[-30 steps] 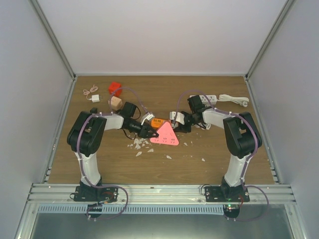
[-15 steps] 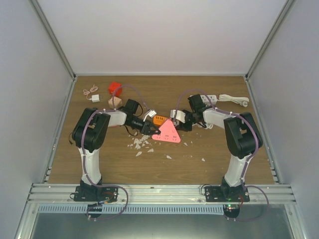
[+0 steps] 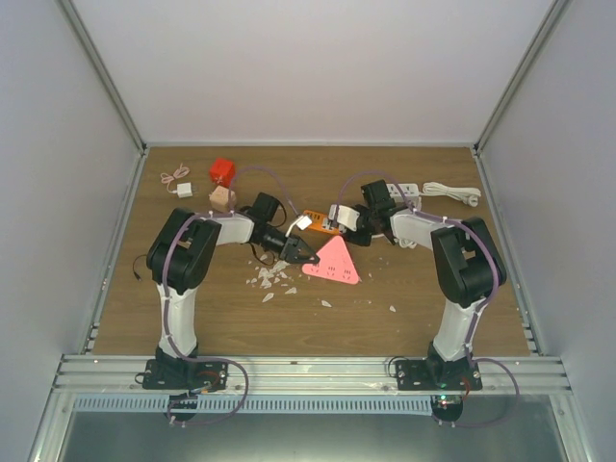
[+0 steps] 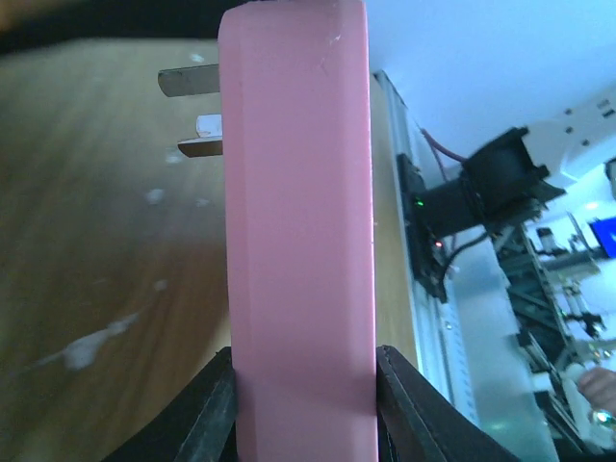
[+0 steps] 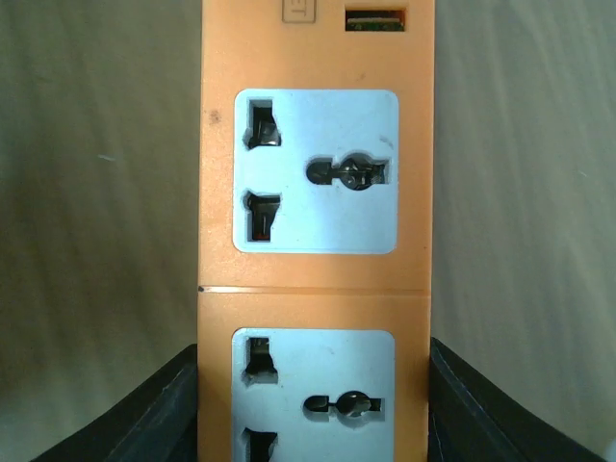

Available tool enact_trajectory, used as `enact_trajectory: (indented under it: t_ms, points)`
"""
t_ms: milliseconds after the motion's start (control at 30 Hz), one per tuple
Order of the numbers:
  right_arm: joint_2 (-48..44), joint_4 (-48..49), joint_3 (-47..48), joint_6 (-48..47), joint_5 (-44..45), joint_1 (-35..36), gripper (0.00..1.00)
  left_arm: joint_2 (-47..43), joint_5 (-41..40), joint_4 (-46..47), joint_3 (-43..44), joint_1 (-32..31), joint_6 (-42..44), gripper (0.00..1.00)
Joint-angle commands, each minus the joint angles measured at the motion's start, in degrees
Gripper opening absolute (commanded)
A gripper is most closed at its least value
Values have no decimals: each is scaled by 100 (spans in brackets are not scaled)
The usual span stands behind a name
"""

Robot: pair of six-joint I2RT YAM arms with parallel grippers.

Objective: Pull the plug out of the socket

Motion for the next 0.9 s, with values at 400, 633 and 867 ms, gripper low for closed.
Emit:
enact_trajectory:
  t_ms: [400,633,867]
  points:
    - [-35,-138,-246,-199,304,-430,16,-442,372,-222,-345,-10,547,0]
    - [-230,-724,-368,-772,112,-1046,17,-739,160,-348,-497,177,811,0]
    - [-263,-781,-367,-599,301,-1731,17,-889,-6,-142,-611,178,693,0]
